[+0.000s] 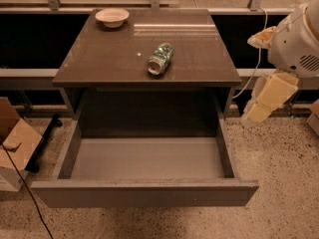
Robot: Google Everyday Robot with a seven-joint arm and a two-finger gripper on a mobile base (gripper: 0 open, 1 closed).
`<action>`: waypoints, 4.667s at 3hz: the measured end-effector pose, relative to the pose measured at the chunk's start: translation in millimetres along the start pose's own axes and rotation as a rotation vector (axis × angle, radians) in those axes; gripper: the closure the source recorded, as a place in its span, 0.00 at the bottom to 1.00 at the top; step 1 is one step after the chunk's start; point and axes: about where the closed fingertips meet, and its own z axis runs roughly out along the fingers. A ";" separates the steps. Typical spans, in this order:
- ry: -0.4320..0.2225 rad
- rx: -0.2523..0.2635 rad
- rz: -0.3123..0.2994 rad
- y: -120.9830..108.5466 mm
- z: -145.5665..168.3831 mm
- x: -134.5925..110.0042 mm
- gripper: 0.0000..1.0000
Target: Place green can into top drawer
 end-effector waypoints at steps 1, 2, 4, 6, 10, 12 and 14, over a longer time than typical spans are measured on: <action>-0.065 0.037 0.027 -9.8 19.5 -20.9 0.00; -0.140 0.083 0.044 -32.9 47.4 -49.4 0.00; -0.237 0.099 0.106 -72.4 94.7 -78.6 0.00; -0.287 0.077 0.143 -91.5 118.8 -82.8 0.00; -0.465 0.120 0.216 -128.8 188.1 -137.2 0.00; -0.533 0.075 0.299 -149.3 229.7 -147.9 0.00; -0.577 0.046 0.390 -165.6 261.2 -144.7 0.00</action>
Offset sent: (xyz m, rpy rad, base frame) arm 0.1016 0.0823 -0.0191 0.2177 -0.1642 -0.0390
